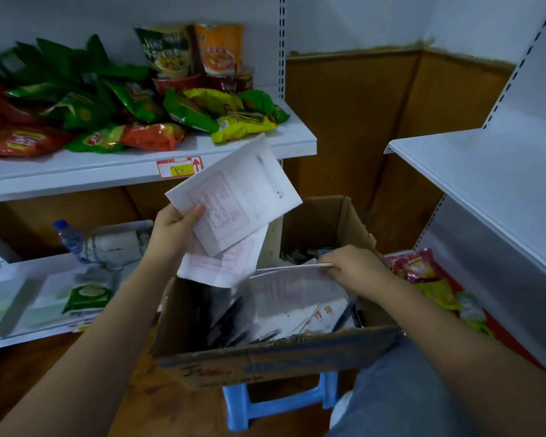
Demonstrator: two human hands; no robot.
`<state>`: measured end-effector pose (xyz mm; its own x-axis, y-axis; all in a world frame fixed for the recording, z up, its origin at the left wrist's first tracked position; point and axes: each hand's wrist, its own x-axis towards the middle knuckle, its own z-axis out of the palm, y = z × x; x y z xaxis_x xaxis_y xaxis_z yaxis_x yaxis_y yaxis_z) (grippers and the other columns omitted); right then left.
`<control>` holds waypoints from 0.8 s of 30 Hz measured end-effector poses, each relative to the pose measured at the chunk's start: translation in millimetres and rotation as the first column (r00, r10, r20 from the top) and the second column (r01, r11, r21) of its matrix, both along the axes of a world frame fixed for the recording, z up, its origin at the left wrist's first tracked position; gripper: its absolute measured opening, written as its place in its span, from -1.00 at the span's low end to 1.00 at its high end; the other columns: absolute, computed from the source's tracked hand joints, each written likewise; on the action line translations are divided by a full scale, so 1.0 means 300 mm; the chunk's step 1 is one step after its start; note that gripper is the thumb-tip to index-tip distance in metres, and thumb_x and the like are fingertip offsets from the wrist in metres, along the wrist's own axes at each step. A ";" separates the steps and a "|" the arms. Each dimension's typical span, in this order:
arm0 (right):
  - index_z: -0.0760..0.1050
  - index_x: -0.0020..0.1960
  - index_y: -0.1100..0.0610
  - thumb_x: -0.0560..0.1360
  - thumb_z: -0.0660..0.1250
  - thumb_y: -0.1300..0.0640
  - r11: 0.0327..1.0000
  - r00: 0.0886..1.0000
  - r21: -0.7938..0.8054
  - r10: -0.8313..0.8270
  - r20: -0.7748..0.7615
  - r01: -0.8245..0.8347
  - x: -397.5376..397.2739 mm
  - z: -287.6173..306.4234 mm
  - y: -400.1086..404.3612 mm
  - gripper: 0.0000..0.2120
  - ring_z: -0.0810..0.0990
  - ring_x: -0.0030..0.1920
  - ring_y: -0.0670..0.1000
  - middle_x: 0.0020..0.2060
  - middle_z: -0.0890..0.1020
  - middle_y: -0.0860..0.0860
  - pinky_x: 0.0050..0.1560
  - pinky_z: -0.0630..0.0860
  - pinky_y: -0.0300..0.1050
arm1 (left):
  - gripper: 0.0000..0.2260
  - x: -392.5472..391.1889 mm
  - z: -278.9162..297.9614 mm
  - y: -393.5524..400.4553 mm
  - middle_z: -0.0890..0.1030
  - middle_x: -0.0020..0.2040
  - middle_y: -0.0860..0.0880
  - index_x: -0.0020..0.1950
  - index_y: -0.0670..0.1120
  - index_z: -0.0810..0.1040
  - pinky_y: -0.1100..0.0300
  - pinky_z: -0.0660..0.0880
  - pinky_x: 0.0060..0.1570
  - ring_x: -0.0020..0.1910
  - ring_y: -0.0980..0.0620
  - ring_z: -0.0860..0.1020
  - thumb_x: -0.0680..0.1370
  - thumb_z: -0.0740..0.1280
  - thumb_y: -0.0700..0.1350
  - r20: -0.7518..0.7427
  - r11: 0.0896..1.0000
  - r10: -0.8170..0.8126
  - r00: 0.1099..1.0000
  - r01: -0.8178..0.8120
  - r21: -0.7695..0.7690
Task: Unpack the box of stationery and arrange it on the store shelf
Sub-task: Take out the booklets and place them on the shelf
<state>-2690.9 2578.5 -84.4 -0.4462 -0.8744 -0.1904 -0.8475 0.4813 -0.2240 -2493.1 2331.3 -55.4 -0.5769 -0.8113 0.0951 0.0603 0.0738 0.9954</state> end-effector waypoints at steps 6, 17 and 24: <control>0.46 0.31 -0.11 0.64 0.15 0.11 0.972 0.994 -0.205 -0.113 0.005 0.112 -0.011 0.095 0.062 -0.70 0.58 0.04 0.03 0.07 0.62 0.00 -0.09 0.53 -0.15 | -0.88 0.010 0.077 0.016 0.68 0.05 -0.03 0.13 -0.08 0.58 0.00 0.59 0.07 0.07 -0.03 0.65 0.64 0.28 -0.13 -0.103 0.993 0.118 0.988 -0.114 0.040; 0.44 0.34 0.02 0.64 0.20 0.03 0.653 0.870 -0.575 -0.346 0.353 0.493 -0.008 0.277 0.351 -0.71 0.61 0.00 0.00 0.08 0.57 -0.08 -0.28 0.55 -0.24 | -0.76 -0.057 0.242 0.128 0.64 0.10 0.02 0.27 -0.10 0.52 0.09 0.56 0.12 0.09 0.07 0.62 0.63 0.31 -0.08 -0.258 0.975 0.219 0.941 -0.204 0.082; 0.47 0.27 0.06 0.63 0.22 0.08 0.497 0.790 -0.614 -0.386 0.476 0.613 0.040 0.302 0.448 -0.77 0.54 -0.18 -0.17 -0.01 0.56 -0.08 -0.41 0.43 -0.34 | -0.75 -0.082 0.328 0.264 0.63 0.07 0.04 0.30 -0.12 0.50 0.16 0.59 0.05 0.02 0.12 0.62 0.63 0.30 -0.13 -0.312 0.964 0.249 0.917 -0.202 0.175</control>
<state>-2678.8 2712.8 6.3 -0.8884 -0.4108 0.2049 -0.3751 0.3923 -0.8399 -2517.8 2410.5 42.9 -0.3323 -0.9346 0.1268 0.3836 -0.0110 0.9234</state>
